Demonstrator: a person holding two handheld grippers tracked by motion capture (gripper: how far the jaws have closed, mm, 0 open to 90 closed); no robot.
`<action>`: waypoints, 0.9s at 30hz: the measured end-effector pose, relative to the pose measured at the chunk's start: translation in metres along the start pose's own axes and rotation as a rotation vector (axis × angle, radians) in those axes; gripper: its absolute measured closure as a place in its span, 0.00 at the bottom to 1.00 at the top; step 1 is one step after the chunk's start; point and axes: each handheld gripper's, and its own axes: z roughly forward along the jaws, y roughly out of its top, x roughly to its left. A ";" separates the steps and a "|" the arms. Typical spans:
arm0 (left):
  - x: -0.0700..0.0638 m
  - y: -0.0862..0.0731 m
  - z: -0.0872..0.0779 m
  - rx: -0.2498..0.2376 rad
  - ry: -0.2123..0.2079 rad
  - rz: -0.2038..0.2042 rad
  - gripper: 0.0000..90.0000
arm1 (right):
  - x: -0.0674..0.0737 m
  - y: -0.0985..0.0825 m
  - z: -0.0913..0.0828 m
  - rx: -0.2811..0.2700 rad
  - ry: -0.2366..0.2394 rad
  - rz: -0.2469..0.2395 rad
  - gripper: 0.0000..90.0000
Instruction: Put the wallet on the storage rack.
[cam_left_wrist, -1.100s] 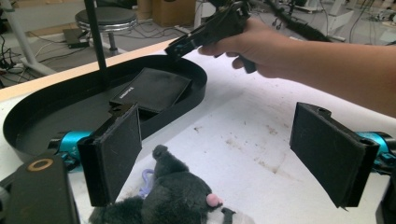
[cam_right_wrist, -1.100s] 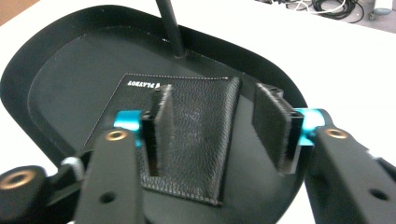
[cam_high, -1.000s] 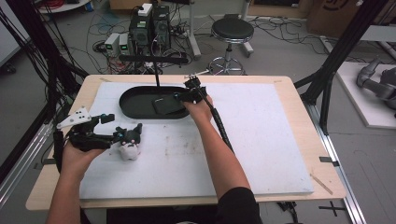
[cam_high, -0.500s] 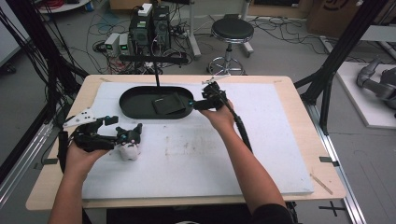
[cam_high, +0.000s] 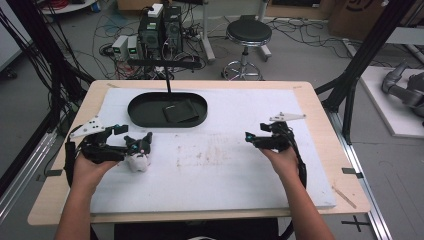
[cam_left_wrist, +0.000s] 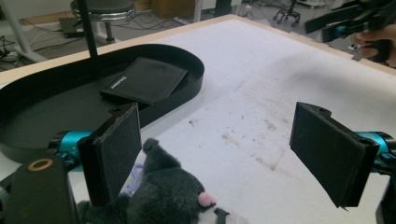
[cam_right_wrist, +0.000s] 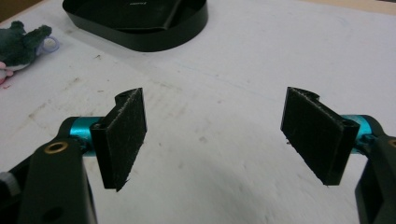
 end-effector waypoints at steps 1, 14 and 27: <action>0.000 -0.001 0.001 0.007 -0.002 -0.001 0.19 | -0.003 -0.005 -0.005 -0.009 -0.002 0.010 0.25; -0.005 0.003 0.007 0.019 -0.010 0.016 0.19 | -0.011 -0.029 -0.032 -0.144 -0.027 -0.029 0.20; 0.001 0.005 0.016 0.015 0.019 0.005 0.19 | -0.019 -0.036 -0.038 -0.166 -0.063 0.008 0.20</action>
